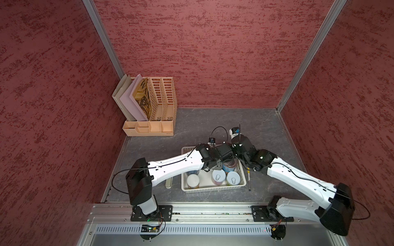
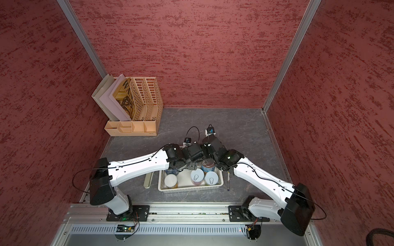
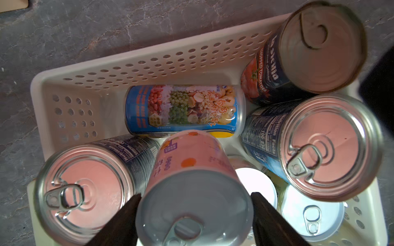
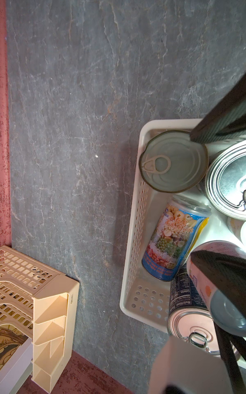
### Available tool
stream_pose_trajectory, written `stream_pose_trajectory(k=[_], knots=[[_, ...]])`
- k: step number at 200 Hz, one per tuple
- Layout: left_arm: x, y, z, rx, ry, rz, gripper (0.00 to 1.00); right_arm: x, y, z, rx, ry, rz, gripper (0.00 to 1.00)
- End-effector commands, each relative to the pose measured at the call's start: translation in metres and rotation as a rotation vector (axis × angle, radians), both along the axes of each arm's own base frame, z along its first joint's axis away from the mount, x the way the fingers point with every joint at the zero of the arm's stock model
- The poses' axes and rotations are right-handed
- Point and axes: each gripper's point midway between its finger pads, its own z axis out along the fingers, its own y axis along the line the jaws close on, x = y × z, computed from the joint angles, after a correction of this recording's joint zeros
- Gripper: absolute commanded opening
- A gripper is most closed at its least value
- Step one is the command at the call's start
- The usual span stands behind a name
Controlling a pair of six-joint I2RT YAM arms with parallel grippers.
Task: Put the canned food in the basket
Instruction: Place the canned food in the basket.
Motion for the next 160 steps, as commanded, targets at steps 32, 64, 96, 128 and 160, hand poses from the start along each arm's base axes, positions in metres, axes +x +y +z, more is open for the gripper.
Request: stream_pose_trajectory(k=[32, 64, 96, 128, 160], knots=[[-0.001, -0.002, -0.016, -0.044, 0.011, 0.085, 0.32, 0.003, 0.000, 0.012, 0.034, -0.026, -0.006, 0.84], [0.003, -0.002, -0.020, -0.078, 0.012, 0.145, 0.31, 0.003, 0.000, 0.013, 0.036, -0.025, -0.004, 0.85], [0.006, 0.005, -0.031, -0.091, 0.052, 0.245, 0.33, 0.002, 0.000, 0.012, 0.036, -0.023, -0.002, 0.85], [0.009, 0.016, -0.039, -0.111, 0.078, 0.362, 0.36, 0.003, 0.000, 0.012, 0.036, -0.022, -0.002, 0.85], [0.008, 0.031, -0.040, -0.063, 0.081, 0.462, 0.38, 0.002, -0.001, 0.013, 0.036, -0.028, -0.009, 0.84]])
